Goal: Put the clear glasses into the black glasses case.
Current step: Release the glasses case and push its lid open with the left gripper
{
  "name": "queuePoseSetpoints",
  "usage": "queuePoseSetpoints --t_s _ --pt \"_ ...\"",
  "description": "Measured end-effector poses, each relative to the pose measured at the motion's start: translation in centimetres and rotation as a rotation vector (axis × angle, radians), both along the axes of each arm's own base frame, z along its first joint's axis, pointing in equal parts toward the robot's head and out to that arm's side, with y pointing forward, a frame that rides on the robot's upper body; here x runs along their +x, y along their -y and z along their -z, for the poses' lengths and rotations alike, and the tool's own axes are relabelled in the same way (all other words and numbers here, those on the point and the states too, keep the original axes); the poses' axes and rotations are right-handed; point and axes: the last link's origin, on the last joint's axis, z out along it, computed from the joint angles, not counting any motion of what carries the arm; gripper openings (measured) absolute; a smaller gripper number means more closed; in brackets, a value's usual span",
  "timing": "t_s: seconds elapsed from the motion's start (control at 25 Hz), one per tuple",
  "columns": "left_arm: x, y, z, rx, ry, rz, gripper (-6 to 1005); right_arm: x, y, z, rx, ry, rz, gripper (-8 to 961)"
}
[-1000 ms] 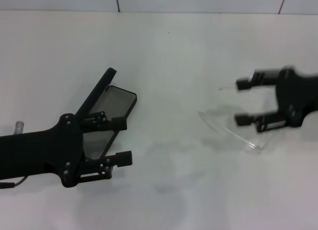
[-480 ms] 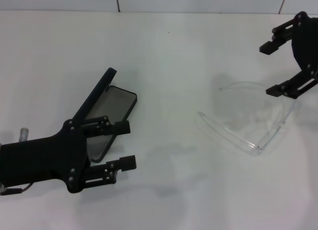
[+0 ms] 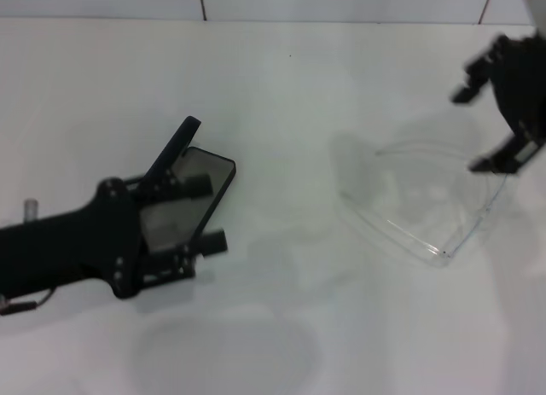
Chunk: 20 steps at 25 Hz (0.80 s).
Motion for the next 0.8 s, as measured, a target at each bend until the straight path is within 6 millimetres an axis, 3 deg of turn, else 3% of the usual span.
queuePoseSetpoints --t_s 0.12,0.16,0.32,0.44,0.64,0.8 --pt "-0.1 -0.5 -0.7 0.053 0.018 -0.022 643 -0.4 -0.5 -1.0 0.018 -0.241 -0.031 820" --pt "-0.1 -0.8 -1.1 0.071 0.03 -0.03 643 0.7 -0.5 -1.9 0.03 -0.396 -0.03 819" --pt "0.1 -2.0 -2.1 0.1 0.058 -0.074 643 4.0 0.0 -3.1 0.056 -0.675 -0.021 817" --pt "0.5 -4.1 -3.6 0.068 0.041 -0.171 642 8.3 0.9 -3.2 0.108 -0.885 0.021 814" --pt "2.4 -8.4 -5.7 -0.108 -0.11 -0.369 642 11.6 2.5 -3.1 0.165 -1.003 0.062 810" --pt "5.0 -11.0 -6.3 -0.231 -0.33 -0.544 641 12.8 2.8 -2.6 0.17 -1.033 0.116 809"
